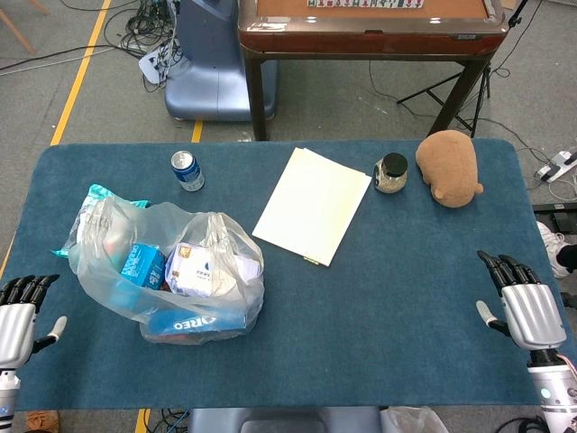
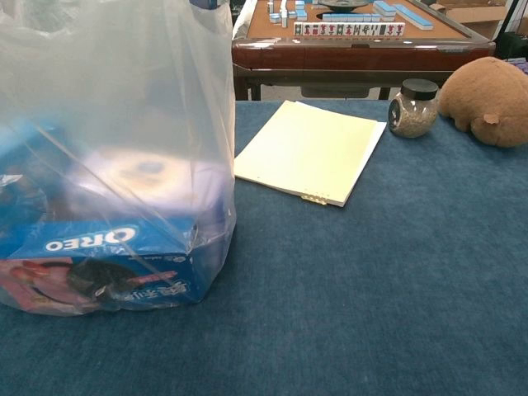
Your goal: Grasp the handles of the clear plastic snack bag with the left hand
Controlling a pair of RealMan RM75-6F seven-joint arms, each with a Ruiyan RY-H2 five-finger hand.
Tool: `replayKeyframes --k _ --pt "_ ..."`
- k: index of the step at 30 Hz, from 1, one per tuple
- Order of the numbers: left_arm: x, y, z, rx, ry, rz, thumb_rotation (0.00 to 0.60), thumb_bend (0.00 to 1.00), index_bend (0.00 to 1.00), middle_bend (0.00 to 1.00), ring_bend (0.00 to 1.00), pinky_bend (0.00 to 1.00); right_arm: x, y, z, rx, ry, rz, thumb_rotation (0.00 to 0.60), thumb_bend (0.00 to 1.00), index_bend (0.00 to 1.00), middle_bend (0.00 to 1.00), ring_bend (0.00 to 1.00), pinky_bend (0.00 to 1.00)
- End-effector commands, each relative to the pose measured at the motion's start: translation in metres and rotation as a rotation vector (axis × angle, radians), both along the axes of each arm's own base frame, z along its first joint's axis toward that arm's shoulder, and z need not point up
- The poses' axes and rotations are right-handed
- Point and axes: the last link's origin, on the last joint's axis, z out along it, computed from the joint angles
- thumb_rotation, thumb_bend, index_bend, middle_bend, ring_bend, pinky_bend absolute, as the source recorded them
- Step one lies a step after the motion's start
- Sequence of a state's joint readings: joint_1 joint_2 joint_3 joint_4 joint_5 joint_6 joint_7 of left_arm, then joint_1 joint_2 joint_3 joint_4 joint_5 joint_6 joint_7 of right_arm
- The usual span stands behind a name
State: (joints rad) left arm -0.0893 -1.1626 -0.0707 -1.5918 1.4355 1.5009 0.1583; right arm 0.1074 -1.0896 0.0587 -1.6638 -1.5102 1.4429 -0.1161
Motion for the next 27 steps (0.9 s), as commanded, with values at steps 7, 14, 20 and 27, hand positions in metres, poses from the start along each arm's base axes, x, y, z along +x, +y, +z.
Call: replayKeyframes --k 7,14,20,27 --pt "0.004 0.000 0.005 -0.012 -0.028 -0.005 0.600 0.26 0.19 0.21 0.14 0.10 -0.003 0.001 0.000 0.004 -0.012 -0.006 0.600 0.32 0.12 0.22 0.13 0.24" --pt "0.006 0.009 0.022 0.006 -0.080 -0.018 0.600 0.26 0.19 0.21 0.14 0.10 0.001 -0.003 0.012 -0.032 -0.005 0.014 0.600 0.32 0.12 0.22 0.13 0.24" --pt "0.012 0.024 0.044 0.018 -0.178 -0.046 0.600 0.26 0.19 0.21 0.14 0.10 0.006 -0.004 0.018 -0.043 0.001 0.025 0.600 0.32 0.12 0.22 0.13 0.24" --pt "0.025 0.046 0.064 -0.060 -0.364 -0.084 0.600 0.26 0.19 0.21 0.14 0.10 0.007 -0.005 0.017 -0.034 0.004 0.027 0.600 0.32 0.12 0.22 0.13 0.24"
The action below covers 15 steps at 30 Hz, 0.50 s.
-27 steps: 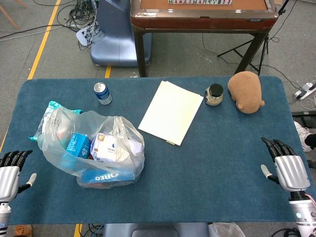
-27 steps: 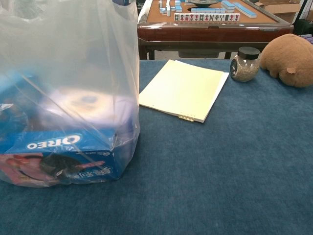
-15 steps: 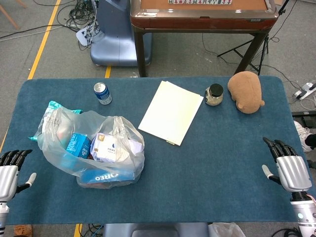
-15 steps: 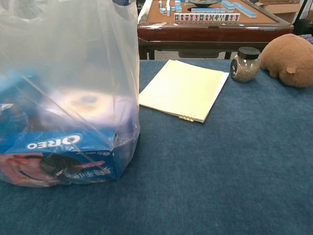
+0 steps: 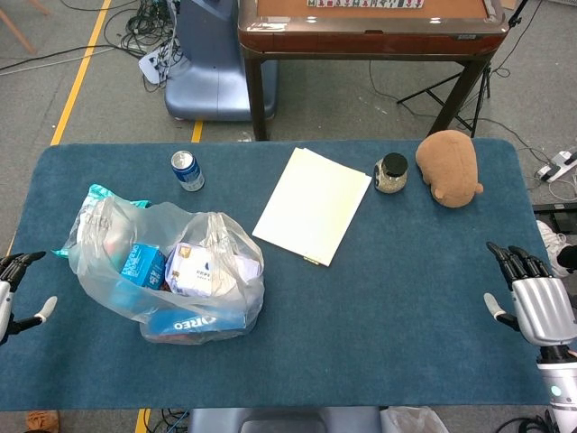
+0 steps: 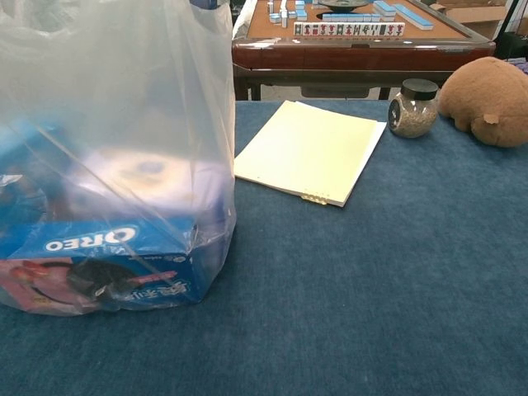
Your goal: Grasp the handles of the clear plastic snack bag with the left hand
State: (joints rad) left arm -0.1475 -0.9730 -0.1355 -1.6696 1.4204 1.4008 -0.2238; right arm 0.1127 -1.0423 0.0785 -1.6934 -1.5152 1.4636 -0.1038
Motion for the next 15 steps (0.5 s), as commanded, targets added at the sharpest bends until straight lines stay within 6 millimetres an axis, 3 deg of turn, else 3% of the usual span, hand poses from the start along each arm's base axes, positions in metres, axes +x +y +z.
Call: replayKeyframes --k 1,5,6,10,15 --pt "0.012 0.018 0.016 -0.054 -0.102 -0.041 0.600 0.26 0.19 0.21 0.14 0.10 0.000 0.000 0.000 0.002 0.001 -0.003 0.600 0.32 0.12 0.22 0.13 0.24" --pt "0.019 0.028 0.023 -0.059 -0.162 -0.066 0.581 0.24 0.19 0.21 0.14 0.10 0.000 0.001 -0.001 0.002 -0.003 -0.004 0.600 0.32 0.12 0.22 0.13 0.24" --pt "0.021 0.030 0.023 -0.062 -0.180 -0.070 0.550 0.23 0.19 0.21 0.14 0.10 0.000 0.001 0.000 0.002 -0.003 -0.004 0.600 0.32 0.12 0.22 0.13 0.24" --pt "0.029 0.034 0.026 -0.095 -0.273 -0.095 0.290 0.19 0.21 0.21 0.14 0.10 0.000 0.001 0.000 0.003 -0.003 -0.005 0.600 0.32 0.12 0.22 0.13 0.24" --pt "0.040 0.033 0.027 -0.135 -0.344 -0.142 0.179 0.16 0.23 0.21 0.14 0.10 0.000 0.002 -0.002 0.010 -0.006 -0.007 0.600 0.32 0.12 0.22 0.13 0.24"
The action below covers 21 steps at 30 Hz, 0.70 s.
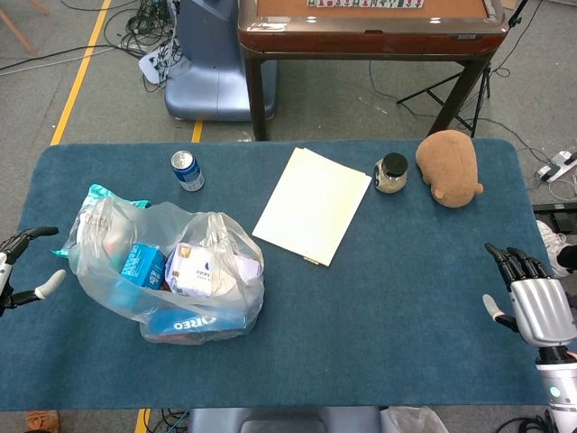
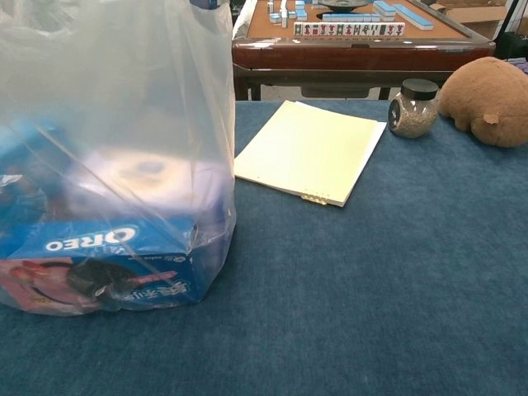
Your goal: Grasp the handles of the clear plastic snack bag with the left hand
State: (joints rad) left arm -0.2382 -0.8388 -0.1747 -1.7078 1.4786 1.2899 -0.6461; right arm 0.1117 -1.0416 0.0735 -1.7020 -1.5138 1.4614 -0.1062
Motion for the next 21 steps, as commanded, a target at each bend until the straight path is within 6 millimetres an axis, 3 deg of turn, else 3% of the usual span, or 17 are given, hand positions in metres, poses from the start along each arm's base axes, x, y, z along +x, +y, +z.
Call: replayKeyframes --k 1,9,21 --pt "0.011 0.000 0.002 -0.032 -0.050 -0.047 0.163 0.15 0.23 0.21 0.14 0.10 0.000 0.000 -0.001 0.006 -0.001 -0.003 0.600 0.32 0.12 0.22 0.13 0.24" --pt "0.025 -0.007 -0.001 -0.072 -0.117 -0.121 0.091 0.14 0.25 0.21 0.14 0.10 0.001 0.000 -0.003 0.012 -0.005 0.000 0.600 0.32 0.12 0.22 0.13 0.24" --pt "0.052 0.005 -0.027 -0.132 -0.099 -0.238 0.085 0.13 0.26 0.21 0.14 0.10 -0.003 0.005 -0.003 0.011 -0.013 -0.014 0.600 0.32 0.12 0.22 0.13 0.24"
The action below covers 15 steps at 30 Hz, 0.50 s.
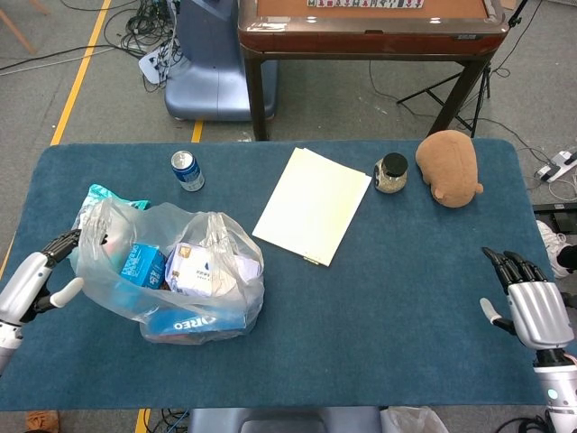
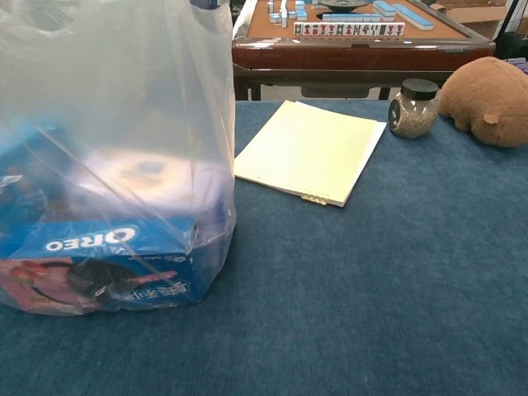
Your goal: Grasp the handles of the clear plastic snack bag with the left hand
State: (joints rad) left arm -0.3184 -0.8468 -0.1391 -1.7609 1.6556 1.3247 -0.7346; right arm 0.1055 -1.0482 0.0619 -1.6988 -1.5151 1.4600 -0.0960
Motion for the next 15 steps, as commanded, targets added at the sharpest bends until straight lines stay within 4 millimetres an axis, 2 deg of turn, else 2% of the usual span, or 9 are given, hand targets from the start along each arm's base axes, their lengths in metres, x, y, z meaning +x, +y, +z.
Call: replayKeyframes --k 1,15 --pt "0.007 0.001 -0.005 -0.012 -0.014 -0.030 0.085 0.13 0.26 0.21 0.14 0.10 -0.001 0.002 0.001 -0.002 -0.001 -0.005 0.600 0.32 0.12 0.22 0.13 0.24" --pt "0.030 0.003 -0.012 -0.116 -0.105 -0.085 0.086 0.13 0.28 0.21 0.15 0.10 -0.005 0.002 0.001 -0.003 -0.006 -0.014 0.600 0.32 0.12 0.22 0.13 0.24"
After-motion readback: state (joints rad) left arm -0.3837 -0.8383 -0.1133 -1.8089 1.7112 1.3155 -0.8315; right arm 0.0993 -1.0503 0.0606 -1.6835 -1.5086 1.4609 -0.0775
